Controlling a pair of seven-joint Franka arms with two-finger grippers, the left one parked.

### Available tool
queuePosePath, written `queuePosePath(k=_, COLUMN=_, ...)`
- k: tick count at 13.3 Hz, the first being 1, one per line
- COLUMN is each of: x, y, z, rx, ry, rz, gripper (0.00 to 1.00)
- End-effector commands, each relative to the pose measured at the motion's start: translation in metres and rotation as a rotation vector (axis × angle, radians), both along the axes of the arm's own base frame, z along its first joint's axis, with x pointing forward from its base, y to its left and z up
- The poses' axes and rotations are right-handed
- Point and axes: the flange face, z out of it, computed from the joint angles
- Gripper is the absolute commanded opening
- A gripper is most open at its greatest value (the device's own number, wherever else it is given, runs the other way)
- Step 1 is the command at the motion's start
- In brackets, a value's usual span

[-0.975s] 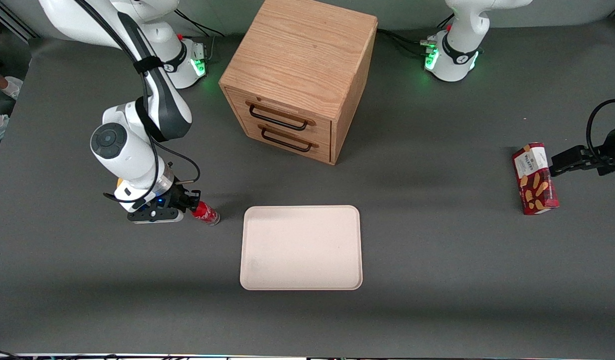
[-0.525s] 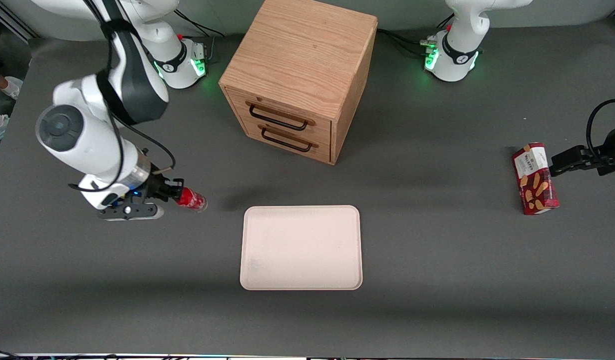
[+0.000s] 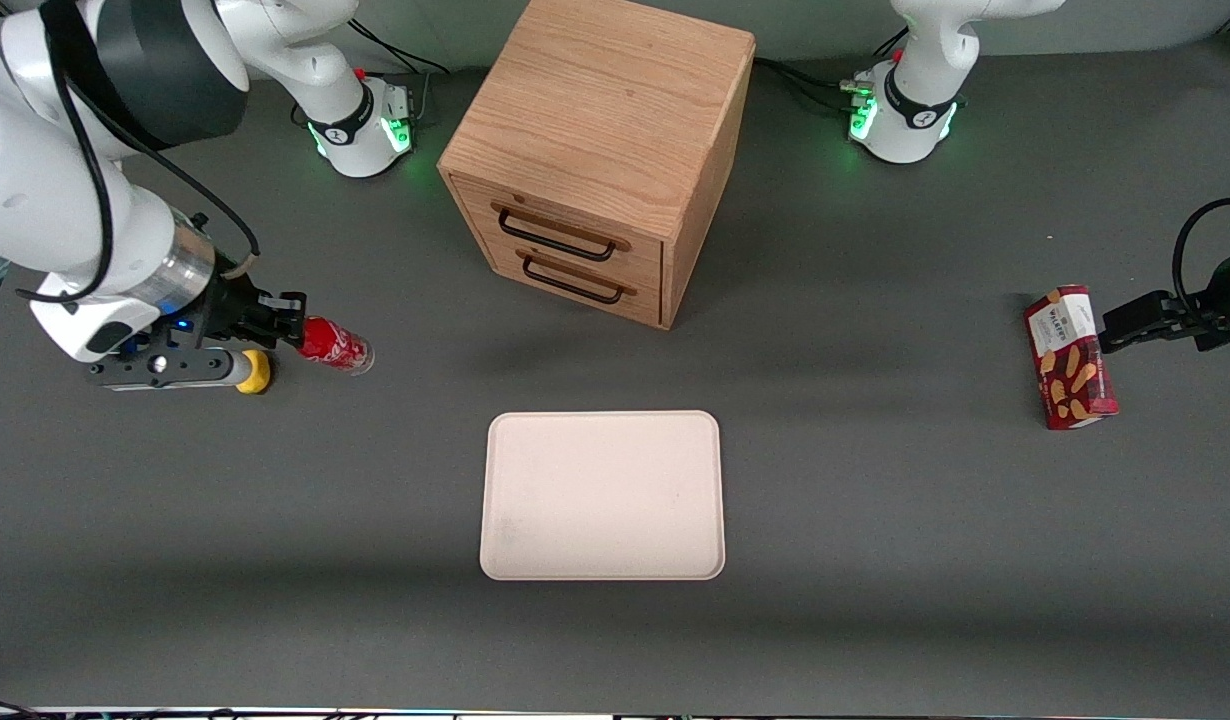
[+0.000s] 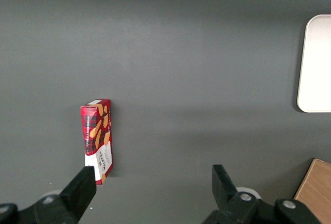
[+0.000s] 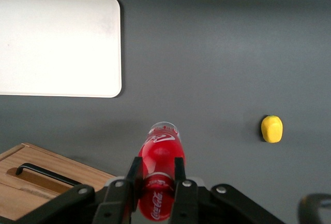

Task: Place coke bottle on tray
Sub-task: 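Lift the held bottle and pull it back past the yellow toy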

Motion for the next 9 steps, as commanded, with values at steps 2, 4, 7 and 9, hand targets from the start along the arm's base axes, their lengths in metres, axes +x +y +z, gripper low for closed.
queuePosePath(k=2, x=0.026, y=0.014, z=0.001, rx=0.041, ry=0.0, rz=0.01, gripper=0.0)
queuePosePath(k=4, x=0.036, y=0.042, z=0.002, rx=0.049, ry=0.003, rz=-0.029, gripper=0.0)
queuePosePath(k=7, x=0.048, y=0.089, z=-0.02, rx=0.068, ry=0.022, rz=-0.11, gripper=0.0)
queuePosePath(k=9, x=0.05, y=0.121, z=-0.028, rx=0.086, ry=0.024, rz=-0.174, gripper=0.0)
